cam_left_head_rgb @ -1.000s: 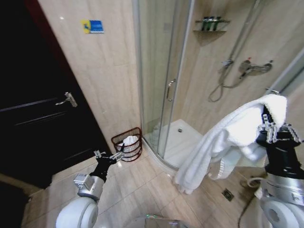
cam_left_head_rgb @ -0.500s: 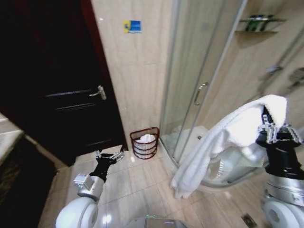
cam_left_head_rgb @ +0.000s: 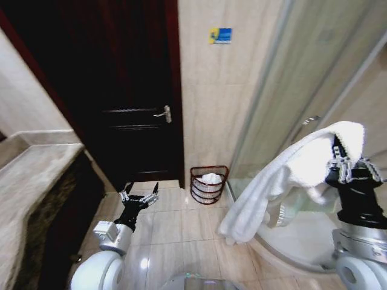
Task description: Discard the used towel into the hamper.
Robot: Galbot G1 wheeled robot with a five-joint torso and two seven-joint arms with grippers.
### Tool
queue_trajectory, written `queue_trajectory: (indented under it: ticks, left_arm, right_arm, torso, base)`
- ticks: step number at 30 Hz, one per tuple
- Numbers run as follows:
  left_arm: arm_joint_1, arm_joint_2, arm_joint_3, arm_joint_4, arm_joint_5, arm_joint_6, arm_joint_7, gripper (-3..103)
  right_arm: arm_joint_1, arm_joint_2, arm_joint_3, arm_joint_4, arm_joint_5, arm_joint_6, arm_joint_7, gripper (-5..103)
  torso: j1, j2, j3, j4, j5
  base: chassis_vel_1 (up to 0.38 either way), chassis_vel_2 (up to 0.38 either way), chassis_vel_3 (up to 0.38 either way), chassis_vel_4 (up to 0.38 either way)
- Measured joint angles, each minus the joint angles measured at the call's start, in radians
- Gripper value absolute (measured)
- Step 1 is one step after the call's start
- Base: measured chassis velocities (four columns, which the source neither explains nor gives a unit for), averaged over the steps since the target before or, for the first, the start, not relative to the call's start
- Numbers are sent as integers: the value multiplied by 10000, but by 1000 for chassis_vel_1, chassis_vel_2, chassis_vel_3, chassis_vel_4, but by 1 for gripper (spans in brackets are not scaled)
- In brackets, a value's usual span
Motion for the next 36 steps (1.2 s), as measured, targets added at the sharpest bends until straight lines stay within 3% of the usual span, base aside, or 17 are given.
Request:
queue_trajectory:
  ticks: [19, 30, 33, 36]
  left_arm:
    - [0, 0, 0, 0, 0, 0, 0, 100]
    - [-1, 0, 0, 0, 0, 0, 0, 100]
    - [-1, 4, -1, 0, 0, 0, -1, 100]
    - [0, 2, -1, 0, 0, 0, -1, 100]
  right_arm:
    - [280, -95, 12, 0, -83, 145, -213, 10]
    - [262, -99, 20, 0, -19, 156, -163, 10]
    - [256, -97, 19, 4, 24, 157, -150, 10]
    - [291, -134, -8, 4, 29, 154, -149, 10]
  torso:
    - [34, 74, 39, -3, 0]
    - [29, 59, 32, -2, 2]
    - [27, 58, 31, -1, -16]
    - [25, 56, 31, -1, 1]
  base:
    - [8, 13, 9, 8]
    - [140, 137, -146, -146]
    - [135, 116, -87, -124]
    - [29, 26, -20, -34]
